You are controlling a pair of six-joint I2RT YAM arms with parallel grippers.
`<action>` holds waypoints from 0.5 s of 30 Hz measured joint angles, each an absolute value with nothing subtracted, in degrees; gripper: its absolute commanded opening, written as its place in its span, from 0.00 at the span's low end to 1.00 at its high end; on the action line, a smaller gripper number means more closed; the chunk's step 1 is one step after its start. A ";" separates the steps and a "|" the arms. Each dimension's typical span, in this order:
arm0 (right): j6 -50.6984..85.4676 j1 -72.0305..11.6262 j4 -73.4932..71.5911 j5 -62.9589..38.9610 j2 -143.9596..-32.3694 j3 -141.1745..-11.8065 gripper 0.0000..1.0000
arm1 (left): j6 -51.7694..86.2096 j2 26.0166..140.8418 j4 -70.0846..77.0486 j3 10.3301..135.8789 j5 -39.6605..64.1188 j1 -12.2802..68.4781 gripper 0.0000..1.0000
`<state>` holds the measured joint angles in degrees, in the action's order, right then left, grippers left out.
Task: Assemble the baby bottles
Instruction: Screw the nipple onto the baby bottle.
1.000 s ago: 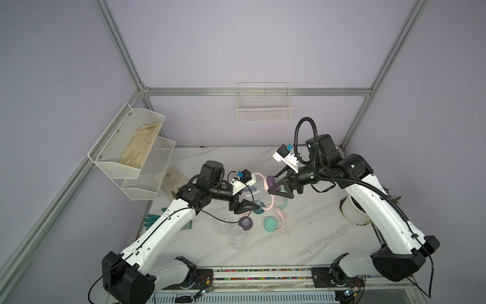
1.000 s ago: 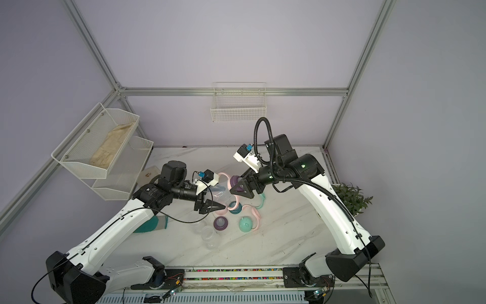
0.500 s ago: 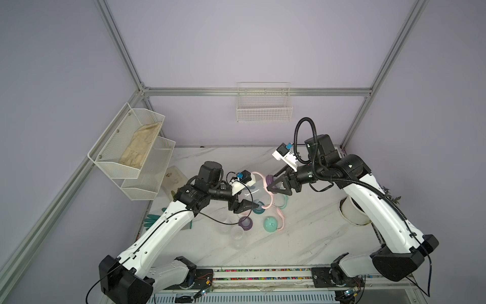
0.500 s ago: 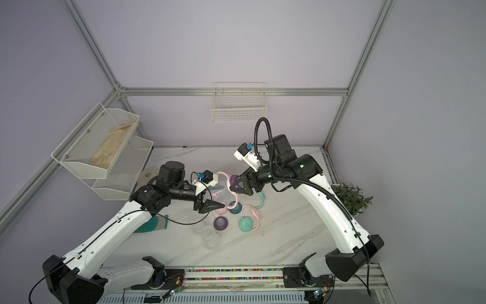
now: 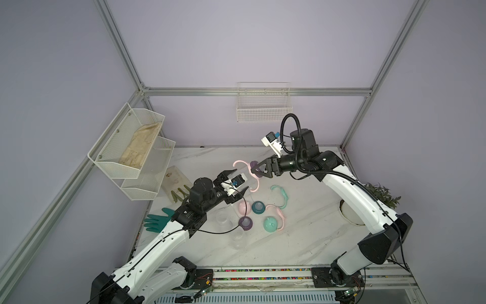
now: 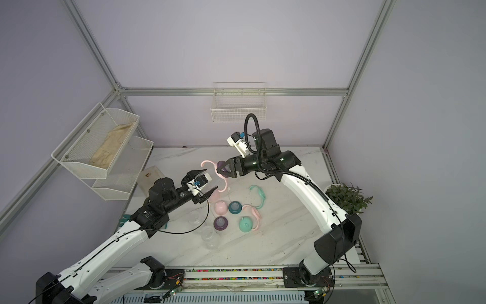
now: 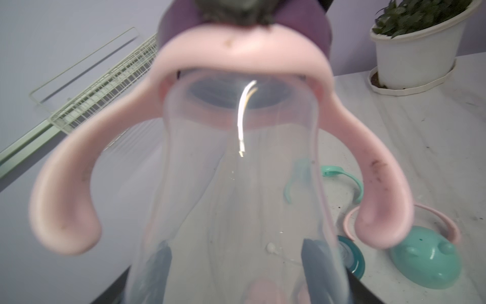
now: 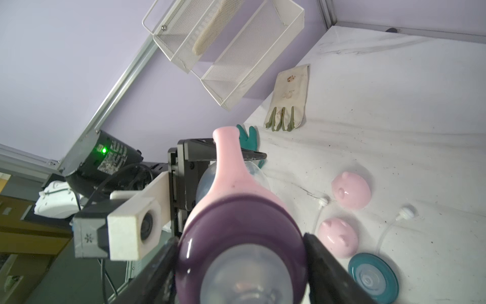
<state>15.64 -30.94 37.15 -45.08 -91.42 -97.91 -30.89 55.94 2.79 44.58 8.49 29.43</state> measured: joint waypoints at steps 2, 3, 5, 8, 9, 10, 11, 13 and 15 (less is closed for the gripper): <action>18.02 -30.96 33.98 -45.17 -92.29 -97.91 0.00 | -32.75 55.72 5.08 43.86 5.17 29.58 0.00; 19.16 -31.03 32.42 -45.25 -92.71 -97.91 0.00 | -33.76 55.68 6.44 43.42 3.31 29.74 0.00; 21.19 -31.05 29.65 -45.54 -93.56 -97.91 0.00 | -35.51 55.61 8.73 42.68 0.08 30.09 0.00; 23.90 -31.18 25.41 -46.13 -94.87 -97.91 0.00 | -37.85 55.61 11.84 41.63 -4.45 30.57 0.00; 24.64 -31.22 24.32 -46.19 -95.18 -97.91 0.00 | -38.63 55.61 12.75 41.41 -5.67 30.74 0.00; 25.21 -31.27 23.42 -46.22 -95.42 -97.91 0.00 | -39.03 55.61 13.19 41.34 -6.61 30.89 0.00; 25.93 -31.29 22.35 -46.30 -95.61 -97.91 0.00 | -39.81 55.61 13.78 41.32 -7.81 31.09 0.00; 27.07 -31.29 20.34 -46.48 -95.81 -97.91 0.00 | -41.19 55.68 15.29 41.32 -9.63 31.59 0.00; 28.25 -31.29 18.39 -46.52 -95.94 -97.91 0.00 | -42.78 56.16 17.37 41.32 -11.55 32.10 0.00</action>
